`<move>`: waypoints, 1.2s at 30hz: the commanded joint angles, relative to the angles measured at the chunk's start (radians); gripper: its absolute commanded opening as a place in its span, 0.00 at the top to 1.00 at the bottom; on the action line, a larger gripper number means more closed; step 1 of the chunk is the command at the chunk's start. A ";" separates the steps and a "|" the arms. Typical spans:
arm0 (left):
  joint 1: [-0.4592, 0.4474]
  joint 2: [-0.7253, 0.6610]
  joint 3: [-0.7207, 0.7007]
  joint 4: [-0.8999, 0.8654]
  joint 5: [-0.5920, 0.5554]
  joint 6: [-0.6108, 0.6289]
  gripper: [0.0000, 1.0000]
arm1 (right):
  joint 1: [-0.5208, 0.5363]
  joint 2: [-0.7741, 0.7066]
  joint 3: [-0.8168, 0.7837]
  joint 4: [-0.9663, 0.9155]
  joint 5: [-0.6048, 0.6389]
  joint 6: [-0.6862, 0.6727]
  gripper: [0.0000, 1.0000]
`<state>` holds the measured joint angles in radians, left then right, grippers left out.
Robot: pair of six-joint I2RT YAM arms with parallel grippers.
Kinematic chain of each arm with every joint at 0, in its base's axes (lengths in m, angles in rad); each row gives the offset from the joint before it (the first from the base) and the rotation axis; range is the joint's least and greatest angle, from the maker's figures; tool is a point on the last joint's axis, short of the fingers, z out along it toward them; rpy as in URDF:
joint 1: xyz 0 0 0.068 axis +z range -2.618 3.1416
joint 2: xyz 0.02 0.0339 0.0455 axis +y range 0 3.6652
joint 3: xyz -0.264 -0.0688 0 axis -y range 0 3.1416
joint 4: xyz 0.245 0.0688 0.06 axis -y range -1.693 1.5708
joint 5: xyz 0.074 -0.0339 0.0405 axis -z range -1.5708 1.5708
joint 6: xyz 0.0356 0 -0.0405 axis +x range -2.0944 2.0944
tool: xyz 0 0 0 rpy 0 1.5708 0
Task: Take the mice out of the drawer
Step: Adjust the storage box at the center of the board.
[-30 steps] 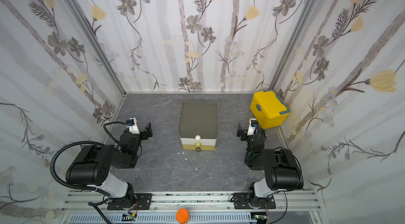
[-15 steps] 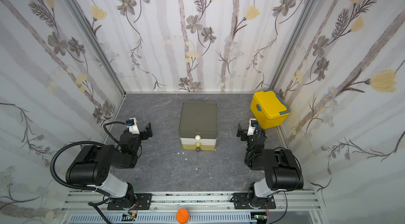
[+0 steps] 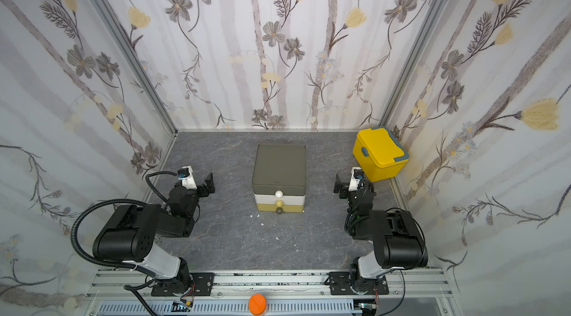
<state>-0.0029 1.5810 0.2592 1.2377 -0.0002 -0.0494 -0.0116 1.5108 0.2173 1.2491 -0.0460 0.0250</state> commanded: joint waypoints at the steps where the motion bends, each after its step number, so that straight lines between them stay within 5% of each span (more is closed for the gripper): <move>1: 0.000 -0.010 0.005 0.035 -0.003 0.003 0.00 | 0.001 -0.011 -0.015 0.051 0.004 0.002 0.01; 6: 0.000 -0.094 0.099 -0.197 0.018 0.010 0.00 | 0.001 -0.139 -0.086 0.079 0.027 0.007 0.01; 10: -0.001 -0.181 0.053 -0.178 -0.027 -0.007 0.00 | 0.001 -0.298 -0.026 -0.149 0.041 0.029 0.01; 16: 0.004 -0.432 0.074 -0.349 -0.031 -0.049 0.00 | -0.001 -0.447 0.133 -0.532 0.096 0.337 0.00; 20: 0.014 -0.548 0.190 -0.674 -0.319 -0.417 0.00 | -0.005 -0.464 0.183 -0.726 0.061 0.564 0.01; 22: 0.022 -0.597 0.185 -0.723 -0.348 -0.538 0.00 | -0.006 -0.465 0.195 -0.743 -0.015 0.581 0.00; 31: 0.013 -0.676 0.299 -0.990 0.033 -0.655 0.00 | 0.101 -0.409 0.469 -1.113 -0.154 0.619 0.01; 36: -0.095 -0.644 0.354 -0.974 0.236 -0.752 0.00 | 0.226 -0.339 0.615 -1.201 -0.248 0.685 0.01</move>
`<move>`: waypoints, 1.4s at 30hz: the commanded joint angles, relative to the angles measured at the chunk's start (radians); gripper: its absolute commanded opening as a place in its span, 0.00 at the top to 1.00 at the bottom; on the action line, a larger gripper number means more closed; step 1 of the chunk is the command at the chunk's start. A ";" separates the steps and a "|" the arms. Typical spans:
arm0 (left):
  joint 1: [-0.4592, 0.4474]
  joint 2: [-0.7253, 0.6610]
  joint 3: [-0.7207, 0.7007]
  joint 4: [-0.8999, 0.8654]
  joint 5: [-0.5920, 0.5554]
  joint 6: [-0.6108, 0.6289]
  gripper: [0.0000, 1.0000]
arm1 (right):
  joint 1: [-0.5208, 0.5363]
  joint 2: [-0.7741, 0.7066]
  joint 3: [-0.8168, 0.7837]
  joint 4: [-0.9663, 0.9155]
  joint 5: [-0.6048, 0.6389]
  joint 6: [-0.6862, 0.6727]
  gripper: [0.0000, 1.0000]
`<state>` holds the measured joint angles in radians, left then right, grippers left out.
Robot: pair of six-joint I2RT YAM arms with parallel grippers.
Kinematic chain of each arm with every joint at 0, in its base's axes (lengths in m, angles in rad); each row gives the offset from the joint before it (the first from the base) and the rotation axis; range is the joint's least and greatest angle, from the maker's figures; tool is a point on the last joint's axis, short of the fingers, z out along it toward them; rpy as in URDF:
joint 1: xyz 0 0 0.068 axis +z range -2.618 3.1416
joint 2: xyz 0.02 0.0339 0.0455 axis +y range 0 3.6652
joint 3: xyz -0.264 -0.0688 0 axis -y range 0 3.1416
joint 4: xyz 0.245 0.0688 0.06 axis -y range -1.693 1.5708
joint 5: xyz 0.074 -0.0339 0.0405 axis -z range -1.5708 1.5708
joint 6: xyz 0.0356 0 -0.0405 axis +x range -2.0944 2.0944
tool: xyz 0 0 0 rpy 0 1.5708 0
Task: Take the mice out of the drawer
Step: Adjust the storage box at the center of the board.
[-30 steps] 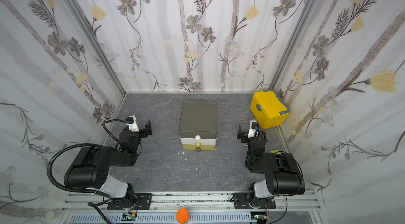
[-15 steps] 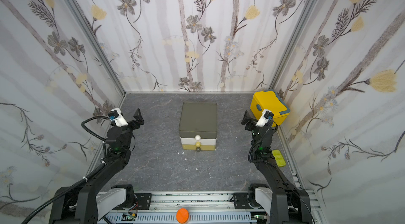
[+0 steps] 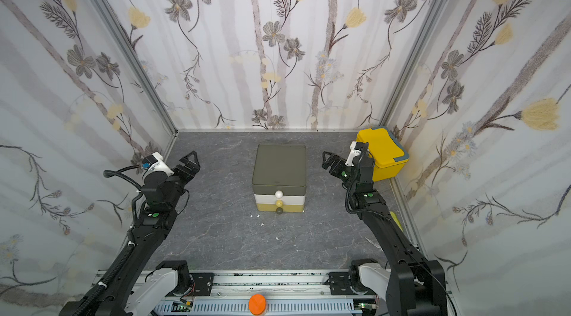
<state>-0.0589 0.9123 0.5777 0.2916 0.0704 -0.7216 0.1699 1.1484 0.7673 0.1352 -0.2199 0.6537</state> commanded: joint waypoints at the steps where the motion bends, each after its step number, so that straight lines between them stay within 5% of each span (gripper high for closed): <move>1: -0.066 0.046 0.055 -0.043 0.184 -0.086 0.00 | 0.067 0.034 0.084 -0.105 -0.072 0.068 0.01; 13: -0.350 0.264 0.141 0.098 0.318 -0.200 0.00 | 0.204 0.220 0.246 -0.090 -0.177 0.135 0.00; 20: -0.412 0.314 0.157 0.110 0.344 -0.236 0.00 | 0.242 0.322 0.343 -0.123 -0.199 0.116 0.01; 29: -0.473 0.235 0.150 -0.051 0.273 -0.245 0.00 | 0.285 0.502 0.532 -0.145 -0.243 0.078 0.01; 42: -0.599 0.221 0.141 -0.026 0.170 -0.309 0.00 | 0.323 0.801 0.892 -0.214 -0.348 0.013 0.01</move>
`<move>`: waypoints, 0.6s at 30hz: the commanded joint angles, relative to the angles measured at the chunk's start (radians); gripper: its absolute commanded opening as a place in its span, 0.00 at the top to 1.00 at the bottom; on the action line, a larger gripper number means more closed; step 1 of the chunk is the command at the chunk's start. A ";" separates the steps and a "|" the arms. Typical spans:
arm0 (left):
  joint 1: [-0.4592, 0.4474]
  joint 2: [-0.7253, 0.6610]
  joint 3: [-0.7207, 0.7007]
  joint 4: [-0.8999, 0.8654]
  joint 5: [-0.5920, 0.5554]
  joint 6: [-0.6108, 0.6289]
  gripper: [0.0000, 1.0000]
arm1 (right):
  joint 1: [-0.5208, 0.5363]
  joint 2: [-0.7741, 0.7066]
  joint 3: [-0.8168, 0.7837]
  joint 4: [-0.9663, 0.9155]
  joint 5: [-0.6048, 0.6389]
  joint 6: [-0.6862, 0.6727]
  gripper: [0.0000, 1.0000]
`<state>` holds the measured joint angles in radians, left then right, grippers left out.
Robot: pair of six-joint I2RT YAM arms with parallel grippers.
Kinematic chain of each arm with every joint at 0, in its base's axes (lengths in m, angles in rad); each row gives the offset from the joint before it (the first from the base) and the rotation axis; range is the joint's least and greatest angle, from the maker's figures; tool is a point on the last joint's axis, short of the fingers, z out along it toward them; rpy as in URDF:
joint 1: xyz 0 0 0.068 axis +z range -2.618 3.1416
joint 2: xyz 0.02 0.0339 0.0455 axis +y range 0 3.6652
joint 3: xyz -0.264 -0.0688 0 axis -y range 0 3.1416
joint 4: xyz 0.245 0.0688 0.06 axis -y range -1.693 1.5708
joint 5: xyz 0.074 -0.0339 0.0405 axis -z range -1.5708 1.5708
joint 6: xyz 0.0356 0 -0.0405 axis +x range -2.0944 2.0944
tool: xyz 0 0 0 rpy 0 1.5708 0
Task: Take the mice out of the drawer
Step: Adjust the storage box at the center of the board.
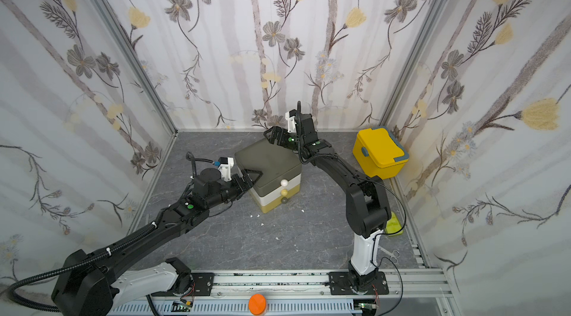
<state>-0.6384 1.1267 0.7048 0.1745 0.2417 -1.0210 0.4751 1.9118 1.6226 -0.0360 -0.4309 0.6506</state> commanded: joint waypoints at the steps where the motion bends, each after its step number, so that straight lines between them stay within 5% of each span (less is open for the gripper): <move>1: -0.026 0.012 0.019 0.096 -0.013 -0.010 0.00 | 0.019 0.055 0.063 -0.049 -0.142 0.006 0.01; 8: -0.060 0.013 0.065 0.000 -0.127 0.019 0.00 | -0.012 0.101 0.260 -0.163 -0.133 -0.074 0.00; 18: -0.021 -0.083 0.180 -0.367 -0.389 0.197 0.00 | -0.138 -0.157 0.102 -0.189 -0.118 -0.083 0.01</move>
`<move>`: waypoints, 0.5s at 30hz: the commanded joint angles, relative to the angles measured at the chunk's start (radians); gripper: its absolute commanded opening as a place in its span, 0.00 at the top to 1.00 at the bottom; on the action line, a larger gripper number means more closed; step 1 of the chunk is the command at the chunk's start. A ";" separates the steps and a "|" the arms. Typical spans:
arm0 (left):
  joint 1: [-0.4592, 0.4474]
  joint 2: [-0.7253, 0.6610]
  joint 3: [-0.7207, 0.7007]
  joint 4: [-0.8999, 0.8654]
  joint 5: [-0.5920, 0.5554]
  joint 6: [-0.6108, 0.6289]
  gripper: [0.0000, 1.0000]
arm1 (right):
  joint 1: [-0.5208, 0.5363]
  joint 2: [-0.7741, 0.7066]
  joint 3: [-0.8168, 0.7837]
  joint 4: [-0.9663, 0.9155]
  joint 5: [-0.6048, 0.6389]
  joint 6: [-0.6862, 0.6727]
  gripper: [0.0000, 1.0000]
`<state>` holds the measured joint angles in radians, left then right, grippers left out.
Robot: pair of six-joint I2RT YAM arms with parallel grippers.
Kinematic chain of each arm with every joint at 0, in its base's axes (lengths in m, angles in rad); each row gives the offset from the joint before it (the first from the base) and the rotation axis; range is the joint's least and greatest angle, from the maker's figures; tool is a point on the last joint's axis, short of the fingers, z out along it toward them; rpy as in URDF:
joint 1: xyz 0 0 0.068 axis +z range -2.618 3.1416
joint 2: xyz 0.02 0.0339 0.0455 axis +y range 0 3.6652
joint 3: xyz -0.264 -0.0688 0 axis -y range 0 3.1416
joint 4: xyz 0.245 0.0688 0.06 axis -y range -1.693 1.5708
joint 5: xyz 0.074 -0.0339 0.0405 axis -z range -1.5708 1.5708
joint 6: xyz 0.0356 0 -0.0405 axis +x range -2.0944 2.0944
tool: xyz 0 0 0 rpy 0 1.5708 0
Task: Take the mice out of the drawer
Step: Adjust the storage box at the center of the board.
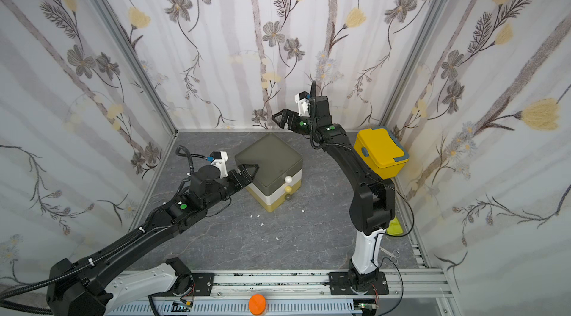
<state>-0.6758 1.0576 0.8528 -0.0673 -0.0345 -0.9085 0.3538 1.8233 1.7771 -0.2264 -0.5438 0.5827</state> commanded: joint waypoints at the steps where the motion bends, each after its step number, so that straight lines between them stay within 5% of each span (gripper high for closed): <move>1: 0.034 -0.018 0.046 -0.144 -0.112 0.102 0.00 | -0.027 -0.108 -0.093 0.003 -0.001 -0.012 0.01; 9: 0.209 0.044 0.180 -0.149 -0.005 0.233 0.00 | -0.058 -0.407 -0.526 0.094 0.073 0.094 0.00; 15: 0.295 0.191 0.255 -0.089 0.156 0.290 0.00 | -0.036 -0.460 -0.702 0.237 0.046 0.212 0.01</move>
<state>-0.4007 1.2152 1.0809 -0.1959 0.0345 -0.6773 0.3031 1.3697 1.1095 -0.1062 -0.4843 0.7124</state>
